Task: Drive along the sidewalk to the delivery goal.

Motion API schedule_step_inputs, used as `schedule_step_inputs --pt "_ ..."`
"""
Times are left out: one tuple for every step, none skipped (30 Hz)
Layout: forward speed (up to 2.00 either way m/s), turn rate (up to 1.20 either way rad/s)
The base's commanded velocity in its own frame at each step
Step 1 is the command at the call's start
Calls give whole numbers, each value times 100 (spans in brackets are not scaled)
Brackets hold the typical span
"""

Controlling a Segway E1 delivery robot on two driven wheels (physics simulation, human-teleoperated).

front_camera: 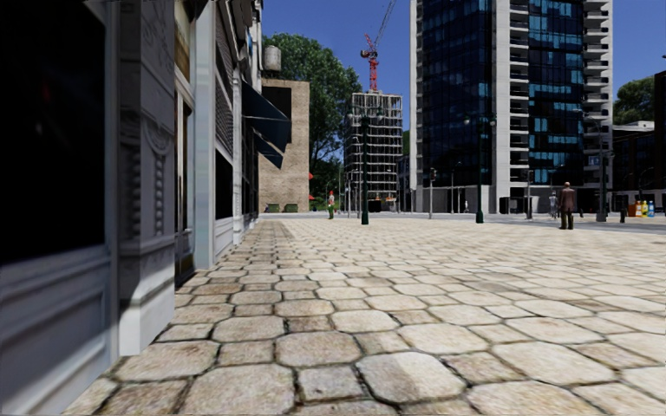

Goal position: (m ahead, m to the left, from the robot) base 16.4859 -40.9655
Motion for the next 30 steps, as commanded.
schedule_step_inputs --pt "200 0" --pt "200 0" --pt "200 0" --pt "200 0" --pt "200 0" --pt "200 0" --pt "200 0" --pt "200 0" --pt "200 0" --pt "200 0" --pt "200 0" --pt "200 0" --pt "200 0" --pt "200 -7" --pt "200 -20" --pt "200 -27" --pt "200 -29" --pt "200 -29" --pt "200 -29" --pt "200 -30" --pt "200 -30" --pt "200 -35" --pt "200 -35" --pt "200 -38" --pt "200 -39" --pt "200 -40" --pt "200 -40" --pt "200 -40" --pt "200 -40" --pt "200 -40"
